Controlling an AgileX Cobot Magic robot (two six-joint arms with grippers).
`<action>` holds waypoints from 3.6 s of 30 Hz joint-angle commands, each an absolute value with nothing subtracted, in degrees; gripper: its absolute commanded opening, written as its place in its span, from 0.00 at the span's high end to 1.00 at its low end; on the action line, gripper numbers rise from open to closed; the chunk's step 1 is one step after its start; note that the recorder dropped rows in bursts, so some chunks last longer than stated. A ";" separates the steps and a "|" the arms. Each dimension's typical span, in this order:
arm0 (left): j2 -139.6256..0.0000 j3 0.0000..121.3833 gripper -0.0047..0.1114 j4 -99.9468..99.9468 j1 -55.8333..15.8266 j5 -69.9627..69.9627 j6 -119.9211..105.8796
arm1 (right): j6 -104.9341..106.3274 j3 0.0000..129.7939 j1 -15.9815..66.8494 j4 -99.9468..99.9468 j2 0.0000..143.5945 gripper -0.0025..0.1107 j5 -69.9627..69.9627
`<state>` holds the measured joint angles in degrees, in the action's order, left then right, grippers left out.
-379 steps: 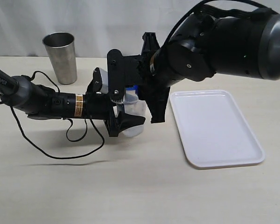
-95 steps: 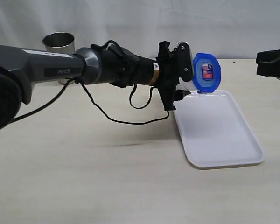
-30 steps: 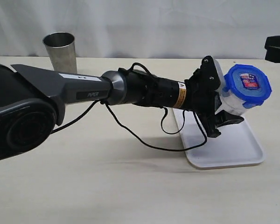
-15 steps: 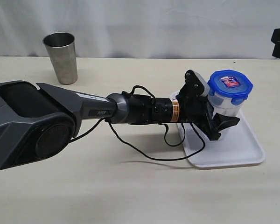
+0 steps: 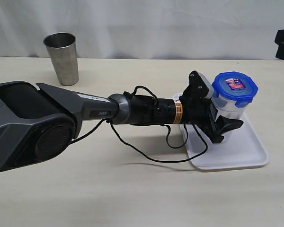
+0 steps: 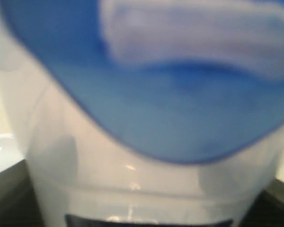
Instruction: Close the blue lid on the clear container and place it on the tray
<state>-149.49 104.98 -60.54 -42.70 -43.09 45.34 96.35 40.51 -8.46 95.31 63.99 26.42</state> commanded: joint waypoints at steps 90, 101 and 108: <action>-114.14 91.46 0.96 -99.95 -24.33 -18.66 92.56 | 103.91 38.02 -8.80 98.34 60.93 0.94 33.17; -96.14 71.76 0.96 -99.95 -24.33 -0.39 88.02 | 107.07 32.56 -8.80 99.95 47.29 0.94 30.87; -80.77 60.00 0.96 -99.95 -24.33 0.00 89.39 | 104.74 28.12 -8.80 99.95 33.01 0.94 28.01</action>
<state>-86.54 64.67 -100.26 -24.51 -1.35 88.29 105.88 29.49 -8.48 99.66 37.94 29.91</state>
